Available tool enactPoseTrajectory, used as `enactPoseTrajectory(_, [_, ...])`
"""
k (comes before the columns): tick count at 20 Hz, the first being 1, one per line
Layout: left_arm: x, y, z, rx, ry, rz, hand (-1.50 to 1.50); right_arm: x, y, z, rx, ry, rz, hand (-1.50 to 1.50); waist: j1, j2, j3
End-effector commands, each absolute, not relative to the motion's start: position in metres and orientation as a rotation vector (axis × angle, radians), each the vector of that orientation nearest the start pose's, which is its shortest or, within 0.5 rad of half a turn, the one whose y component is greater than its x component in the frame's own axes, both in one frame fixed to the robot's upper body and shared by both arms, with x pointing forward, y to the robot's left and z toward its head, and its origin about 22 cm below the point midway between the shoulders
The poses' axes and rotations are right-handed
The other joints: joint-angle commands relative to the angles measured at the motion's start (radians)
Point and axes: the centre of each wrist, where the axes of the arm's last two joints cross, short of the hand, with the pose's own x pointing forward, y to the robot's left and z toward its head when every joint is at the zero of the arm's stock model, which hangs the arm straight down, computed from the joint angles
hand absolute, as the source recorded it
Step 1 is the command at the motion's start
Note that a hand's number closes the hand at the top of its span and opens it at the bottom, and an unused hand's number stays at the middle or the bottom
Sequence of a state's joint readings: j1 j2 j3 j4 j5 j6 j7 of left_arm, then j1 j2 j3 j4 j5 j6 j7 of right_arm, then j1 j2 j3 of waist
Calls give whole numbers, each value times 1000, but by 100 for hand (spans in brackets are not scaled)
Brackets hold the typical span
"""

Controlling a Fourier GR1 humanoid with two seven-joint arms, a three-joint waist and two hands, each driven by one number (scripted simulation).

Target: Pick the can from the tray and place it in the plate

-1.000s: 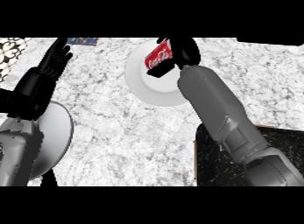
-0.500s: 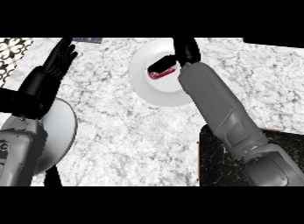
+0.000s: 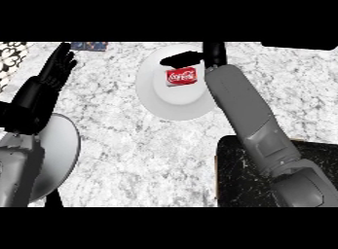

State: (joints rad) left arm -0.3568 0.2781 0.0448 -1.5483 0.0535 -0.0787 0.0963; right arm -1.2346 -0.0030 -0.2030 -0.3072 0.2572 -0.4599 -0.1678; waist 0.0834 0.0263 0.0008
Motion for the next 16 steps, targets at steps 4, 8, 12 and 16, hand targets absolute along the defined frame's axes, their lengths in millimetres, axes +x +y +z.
enactPoseTrajectory(4, [306, 285, 99, 100, -1760, -253, 0, 456, -143, 84, -328, -1710, 98, -150, -43, -10, 0])
enactPoseTrajectory(8, [306, 271, 116, 115, -1767, -260, 0, 458, -195, 84, -297, -1710, 66, -150, -58, -19, 0])
enactPoseTrajectory(12, [310, 265, 117, 97, -1771, -275, 0, 450, -230, 64, -309, -1745, 97, -150, -39, -6, 1])
enactPoseTrajectory(16, [286, 265, 99, 124, -1763, -244, 0, 444, -272, 67, -313, -1739, 132, -150, -62, -21, 0])
